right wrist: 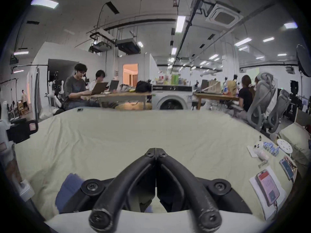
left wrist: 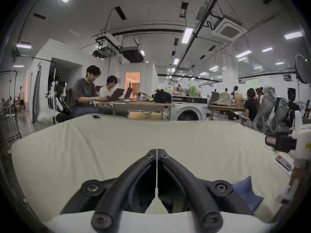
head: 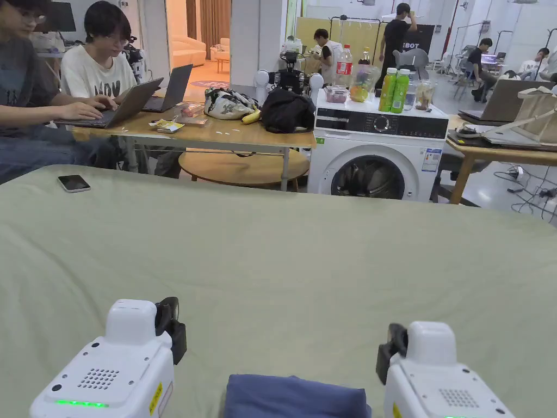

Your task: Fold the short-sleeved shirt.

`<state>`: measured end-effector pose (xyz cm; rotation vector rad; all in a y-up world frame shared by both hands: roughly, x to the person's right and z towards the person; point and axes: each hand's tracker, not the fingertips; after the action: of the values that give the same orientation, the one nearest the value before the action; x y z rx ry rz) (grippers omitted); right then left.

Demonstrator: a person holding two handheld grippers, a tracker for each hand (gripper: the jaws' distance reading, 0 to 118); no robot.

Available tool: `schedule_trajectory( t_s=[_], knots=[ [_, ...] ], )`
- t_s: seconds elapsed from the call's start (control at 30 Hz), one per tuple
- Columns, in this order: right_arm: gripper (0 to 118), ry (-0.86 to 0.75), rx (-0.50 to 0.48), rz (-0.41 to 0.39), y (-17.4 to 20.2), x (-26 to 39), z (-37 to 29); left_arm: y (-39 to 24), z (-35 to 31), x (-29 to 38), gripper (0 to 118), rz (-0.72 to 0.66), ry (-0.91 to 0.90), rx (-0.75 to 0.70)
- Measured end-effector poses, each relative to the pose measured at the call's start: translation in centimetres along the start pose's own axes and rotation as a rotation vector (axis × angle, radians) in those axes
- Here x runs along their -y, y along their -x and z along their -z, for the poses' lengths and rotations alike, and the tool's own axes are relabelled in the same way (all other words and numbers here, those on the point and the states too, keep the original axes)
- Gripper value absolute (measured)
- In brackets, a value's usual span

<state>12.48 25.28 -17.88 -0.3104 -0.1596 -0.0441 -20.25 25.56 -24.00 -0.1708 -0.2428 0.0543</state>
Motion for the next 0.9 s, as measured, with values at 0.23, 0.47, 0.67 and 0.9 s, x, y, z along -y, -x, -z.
schedule_trajectory(
  t_s=[0.23,0.47,0.67,0.9],
  knots=[
    [0,0.298,-0.141,-0.097,2.9,5.1,0.1,1.2,-0.1,0.4,0,-0.089,0.072,0.025],
    [0,0.415,-0.058,-0.050,3.1,7.0,4.2,2.8,-1.3,1.4,0,-0.154,0.178,0.098],
    [0,0.466,-0.040,-0.043,3.2,6.6,5.1,5.3,-0.9,3.0,4,-0.284,0.398,0.213],
    [0,0.496,-0.053,-0.048,3.1,6.0,5.2,7.5,4.2,6.3,65,-0.648,0.777,0.578]
  ],
)
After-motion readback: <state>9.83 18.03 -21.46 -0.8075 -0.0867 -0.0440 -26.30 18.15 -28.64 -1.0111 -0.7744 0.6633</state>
